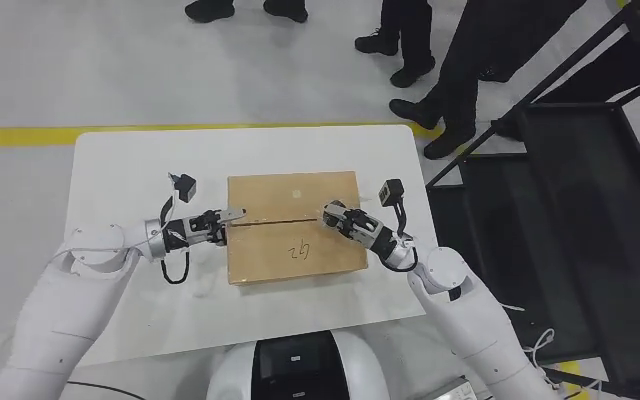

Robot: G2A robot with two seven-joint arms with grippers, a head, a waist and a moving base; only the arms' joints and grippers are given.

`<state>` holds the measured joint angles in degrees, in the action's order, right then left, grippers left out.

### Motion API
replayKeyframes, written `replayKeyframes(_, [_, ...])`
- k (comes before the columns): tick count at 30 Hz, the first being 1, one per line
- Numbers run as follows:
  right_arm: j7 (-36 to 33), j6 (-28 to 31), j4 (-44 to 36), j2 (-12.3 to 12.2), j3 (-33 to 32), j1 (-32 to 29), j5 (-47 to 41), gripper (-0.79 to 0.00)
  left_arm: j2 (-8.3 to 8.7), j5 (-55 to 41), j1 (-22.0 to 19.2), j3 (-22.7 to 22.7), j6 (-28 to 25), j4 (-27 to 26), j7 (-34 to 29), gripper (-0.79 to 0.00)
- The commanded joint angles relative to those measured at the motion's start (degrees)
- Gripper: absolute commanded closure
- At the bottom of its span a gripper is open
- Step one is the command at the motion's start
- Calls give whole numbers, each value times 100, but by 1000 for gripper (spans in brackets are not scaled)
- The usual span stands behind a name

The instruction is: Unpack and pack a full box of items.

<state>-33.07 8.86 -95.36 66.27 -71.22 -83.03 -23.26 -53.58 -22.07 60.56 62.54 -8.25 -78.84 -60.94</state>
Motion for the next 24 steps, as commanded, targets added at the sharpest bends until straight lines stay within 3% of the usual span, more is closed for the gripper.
replayKeyframes(1, [0,0,0,0,0,0,0,0,-58,-46,-139,-159,-70,114,-30,-785])
replayKeyframes(8, [0,0,0,0,0,0,0,0,-193,-231,-428,-423,-287,517,-147,-785])
replayKeyframes(17, [0,0,0,0,0,0,0,0,51,-270,162,593,-506,630,258,-785])
replayKeyframes(24, [0,0,0,0,0,0,0,0,51,-270,162,593,-506,630,258,-785])
